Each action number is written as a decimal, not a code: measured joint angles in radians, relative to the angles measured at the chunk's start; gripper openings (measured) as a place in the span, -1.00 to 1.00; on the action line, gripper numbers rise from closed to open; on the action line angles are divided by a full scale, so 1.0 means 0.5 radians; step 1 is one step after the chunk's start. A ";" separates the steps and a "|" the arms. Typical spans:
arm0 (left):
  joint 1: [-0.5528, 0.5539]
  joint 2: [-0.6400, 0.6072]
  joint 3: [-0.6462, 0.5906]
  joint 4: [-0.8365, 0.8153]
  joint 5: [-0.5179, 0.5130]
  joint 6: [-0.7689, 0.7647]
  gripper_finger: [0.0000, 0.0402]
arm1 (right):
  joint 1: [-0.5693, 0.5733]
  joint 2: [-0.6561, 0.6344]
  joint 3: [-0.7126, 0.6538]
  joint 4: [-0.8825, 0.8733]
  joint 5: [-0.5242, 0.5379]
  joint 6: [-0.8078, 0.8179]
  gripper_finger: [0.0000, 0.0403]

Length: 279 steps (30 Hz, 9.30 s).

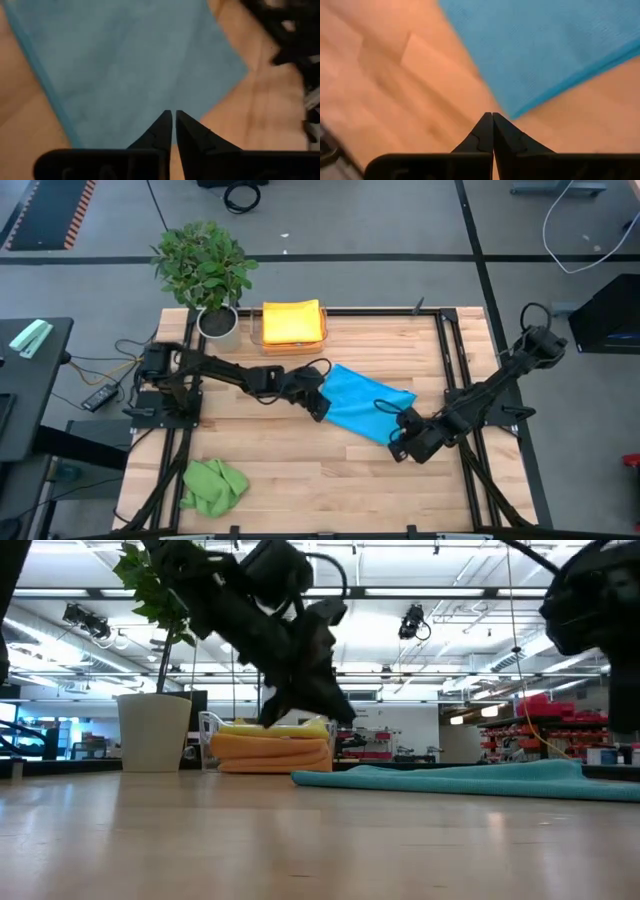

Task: Fold microfiber towels
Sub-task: Fold the blue microfiber cloth

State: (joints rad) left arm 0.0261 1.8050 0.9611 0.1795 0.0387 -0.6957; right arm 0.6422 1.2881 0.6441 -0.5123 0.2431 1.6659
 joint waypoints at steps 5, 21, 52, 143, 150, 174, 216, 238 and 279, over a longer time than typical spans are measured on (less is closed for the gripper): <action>0.024 -0.002 0.113 0.008 -0.228 0.206 -0.97 | -0.067 0.195 -0.043 0.068 0.051 -0.015 -0.97; 0.275 0.805 0.979 -0.724 -0.269 0.651 -0.97 | -0.027 0.435 -0.047 0.301 -0.071 -0.037 -0.97; -0.192 0.657 0.848 -1.047 -0.018 0.625 -0.93 | -0.631 -0.281 -0.605 0.249 0.023 -0.468 -0.97; -0.697 0.158 -0.054 -0.238 -0.608 -1.083 -0.97 | -1.445 0.064 0.008 -0.294 -0.266 -1.875 -0.97; -0.807 0.159 -0.052 -0.132 -0.722 -1.425 -0.90 | -1.305 -0.184 0.110 -0.450 -0.281 -2.077 -0.97; -0.688 0.145 0.460 -0.974 -0.534 -0.325 -0.94 | -0.022 0.877 0.318 1.114 0.208 -1.071 -0.97; -1.078 -0.072 0.606 -1.591 0.122 1.989 -0.86 | 0.505 1.104 1.094 0.657 0.351 -0.711 -0.97; -0.976 -0.071 -0.050 -0.591 -0.056 3.344 0.04 | 0.206 1.103 1.026 0.568 0.360 -2.464 -0.31; -0.916 0.139 -0.096 -0.365 0.198 3.442 -0.25 | 0.197 1.311 0.752 1.010 0.035 -2.841 -0.20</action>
State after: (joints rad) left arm -0.4320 1.8747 0.9131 -0.0028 0.1376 1.0253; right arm 0.7408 1.9436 1.0203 -0.0071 0.2606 0.2455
